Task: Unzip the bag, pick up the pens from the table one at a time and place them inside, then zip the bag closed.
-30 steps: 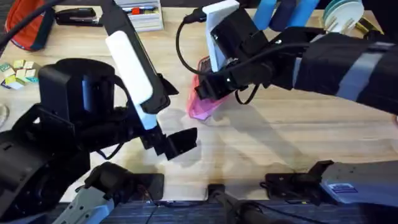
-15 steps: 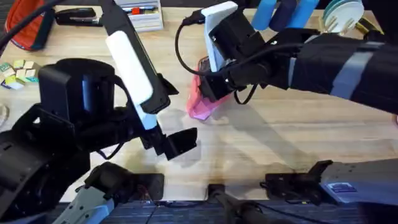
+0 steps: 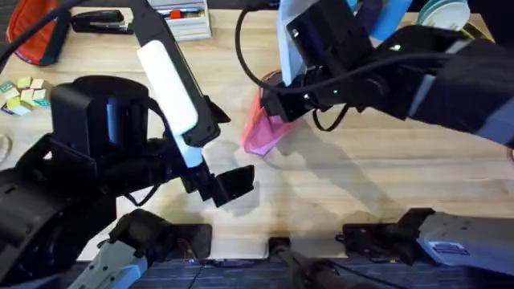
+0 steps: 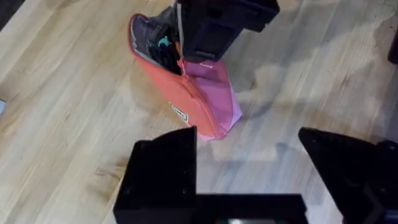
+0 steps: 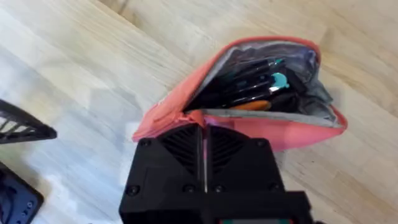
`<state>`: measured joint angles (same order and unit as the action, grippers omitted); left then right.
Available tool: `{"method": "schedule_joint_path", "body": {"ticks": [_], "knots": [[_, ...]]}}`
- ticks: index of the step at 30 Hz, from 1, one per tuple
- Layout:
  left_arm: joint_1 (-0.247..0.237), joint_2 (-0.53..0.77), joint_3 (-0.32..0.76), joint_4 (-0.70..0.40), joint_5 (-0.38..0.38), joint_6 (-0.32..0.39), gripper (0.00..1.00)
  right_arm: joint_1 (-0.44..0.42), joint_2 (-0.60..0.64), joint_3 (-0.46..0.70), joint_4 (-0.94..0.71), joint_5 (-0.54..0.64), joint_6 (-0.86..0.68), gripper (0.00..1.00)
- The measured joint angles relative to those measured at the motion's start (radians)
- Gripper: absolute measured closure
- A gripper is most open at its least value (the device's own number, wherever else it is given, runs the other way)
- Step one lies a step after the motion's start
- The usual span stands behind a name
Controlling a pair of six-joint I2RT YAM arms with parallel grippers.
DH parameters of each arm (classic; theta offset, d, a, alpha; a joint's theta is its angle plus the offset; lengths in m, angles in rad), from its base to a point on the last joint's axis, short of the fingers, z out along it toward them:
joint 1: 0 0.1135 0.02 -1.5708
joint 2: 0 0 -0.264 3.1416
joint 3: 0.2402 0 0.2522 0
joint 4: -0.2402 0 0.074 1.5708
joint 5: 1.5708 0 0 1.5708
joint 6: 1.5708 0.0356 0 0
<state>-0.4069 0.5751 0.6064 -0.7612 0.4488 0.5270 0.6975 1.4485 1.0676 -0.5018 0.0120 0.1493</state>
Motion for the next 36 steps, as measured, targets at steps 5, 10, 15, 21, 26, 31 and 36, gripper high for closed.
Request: {"method": "schedule_joint_path", "body": {"ticks": [5,10,15,21,26,31,36], "knots": [[0.0,0.0,0.0,0.0,-0.014,0.0,0.007,0.0,-0.012,0.0,-0.001,0.0,0.0,0.969],[0.0,0.0,0.0,-0.007,-0.048,0.0,0.008,0.0,-0.012,-0.001,0.0,0.004,0.0,0.97],[0.0,0.005,0.0,-0.007,-0.078,0.0,0.007,0.0,-0.012,-0.001,0.001,0.011,0.0,0.971],[0.0,0.087,0.0,-0.006,-0.087,0.0,0.007,0.0,-0.012,-0.001,0.001,0.015,0.0,0.971],[0.0,0.191,0.0,0.032,-0.083,0.0,0.007,0.0,-0.017,-0.001,0.002,0.018,-0.001,0.971],[0.0,0.292,0.0,0.118,-0.066,0.0,0.007,0.0,-0.057,-0.001,0.003,0.021,-0.014,0.971],[0.0,0.458,0.0,0.201,-0.009,-0.004,0.007,-0.003,-0.098,-0.001,0.003,0.026,-0.02,0.971]]}}
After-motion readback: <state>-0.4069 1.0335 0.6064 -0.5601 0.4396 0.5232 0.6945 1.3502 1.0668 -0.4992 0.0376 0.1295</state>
